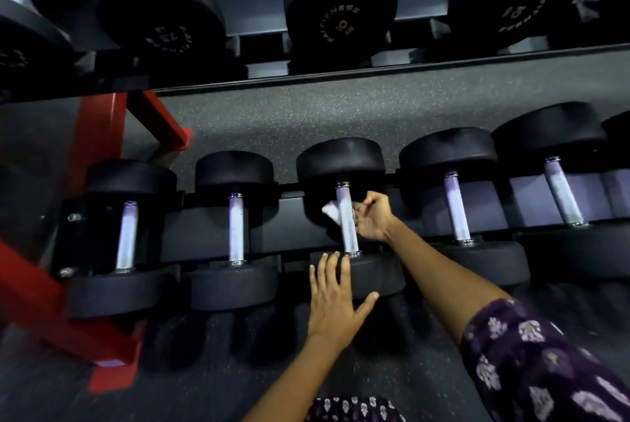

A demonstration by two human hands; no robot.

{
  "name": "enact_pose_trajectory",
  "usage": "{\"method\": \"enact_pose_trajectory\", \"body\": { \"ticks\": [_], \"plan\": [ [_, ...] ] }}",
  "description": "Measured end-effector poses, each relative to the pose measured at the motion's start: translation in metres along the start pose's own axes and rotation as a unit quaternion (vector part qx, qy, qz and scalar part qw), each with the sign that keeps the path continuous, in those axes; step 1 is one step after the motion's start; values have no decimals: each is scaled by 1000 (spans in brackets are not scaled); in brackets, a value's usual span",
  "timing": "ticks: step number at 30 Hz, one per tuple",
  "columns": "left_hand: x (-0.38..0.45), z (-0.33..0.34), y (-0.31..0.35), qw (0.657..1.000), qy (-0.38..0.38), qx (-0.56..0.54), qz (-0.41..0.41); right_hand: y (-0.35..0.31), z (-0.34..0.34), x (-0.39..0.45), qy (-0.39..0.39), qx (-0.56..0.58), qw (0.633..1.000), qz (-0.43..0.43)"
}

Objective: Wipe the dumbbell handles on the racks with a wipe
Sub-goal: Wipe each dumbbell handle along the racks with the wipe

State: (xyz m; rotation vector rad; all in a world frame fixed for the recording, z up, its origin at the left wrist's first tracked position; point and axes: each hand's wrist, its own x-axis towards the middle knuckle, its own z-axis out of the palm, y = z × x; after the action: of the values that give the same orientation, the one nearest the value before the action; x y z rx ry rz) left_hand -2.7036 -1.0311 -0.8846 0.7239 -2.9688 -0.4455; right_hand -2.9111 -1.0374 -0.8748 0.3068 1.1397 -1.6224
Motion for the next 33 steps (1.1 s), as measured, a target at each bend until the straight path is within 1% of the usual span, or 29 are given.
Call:
{"method": "enact_pose_trajectory", "body": {
  "ticks": [1,2,3,5,6,7,8,10,11,13,15,16,17,18,20,22,23,24,25,26,27,28,29,31,32,33],
  "plan": [
    [0,-1,0,1000,-2,2,-2,4,-3,-1,4,-42,999,-3],
    [1,-2,0,1000,-4,3,-5,3,-3,1,7,-54,999,-2],
    [1,-2,1,1000,-5,4,-3,-2,0,4,21,-38,999,-4],
    [1,0,0,1000,-4,9,-1,-12,13,6,55,34,997,-32],
    [2,-1,0,1000,-2,11,-2,-14,16,14,75,55,995,-40],
    [1,-2,1,1000,-3,13,-2,-12,15,16,76,53,995,-46],
    [1,-3,1,1000,-8,12,-4,-7,10,18,71,11,996,-46],
    [1,-5,2,1000,-10,13,-9,7,-3,10,30,-78,996,3],
    [1,-7,3,1000,-9,13,-14,12,-8,2,17,-138,990,24],
    [0,-9,5,1000,-12,14,-17,12,-8,-17,-6,-243,968,66],
    [0,-9,4,999,-6,21,-23,-3,-2,-24,-11,-320,941,107],
    [0,-10,5,999,-12,21,-28,-13,1,-26,-8,-334,935,120],
    [0,-10,5,999,-17,21,-32,-22,2,-24,2,-328,936,125],
    [1,-11,6,999,-21,21,-35,-29,3,-22,15,-309,944,112],
    [1,-13,7,999,-24,14,-43,-32,1,-19,-6,-301,949,95],
    [0,-13,9,998,-28,9,-49,-20,-7,-22,-3,-363,929,76],
    [0,-13,9,998,-28,8,-51,-12,-11,-22,13,-388,919,67],
    [0,-13,10,998,-28,5,-54,-5,-13,-24,46,-404,912,47],
    [1,-14,11,998,-29,3,-56,0,-16,-25,87,-428,900,4],
    [2,-14,12,998,-31,2,-59,4,-17,-25,130,-467,873,-53],
    [2,-14,12,998,-33,0,-59,5,-14,-24,169,-512,834,-118],
    [3,-14,13,998,-35,-1,-60,7,-9,-23,191,-543,799,-175],
    [3,-15,13,997,-36,-2,-61,10,-2,-22,203,-559,770,-231],
    [2,-15,14,997,-39,-2,-62,14,8,-19,190,-569,737,-312],
    [2,-16,13,997,-40,-1,-64,16,11,-17,173,-601,705,-335],
    [2,-16,13,997,-40,1,-65,17,14,-16,158,-655,652,-349]
  ]
}}
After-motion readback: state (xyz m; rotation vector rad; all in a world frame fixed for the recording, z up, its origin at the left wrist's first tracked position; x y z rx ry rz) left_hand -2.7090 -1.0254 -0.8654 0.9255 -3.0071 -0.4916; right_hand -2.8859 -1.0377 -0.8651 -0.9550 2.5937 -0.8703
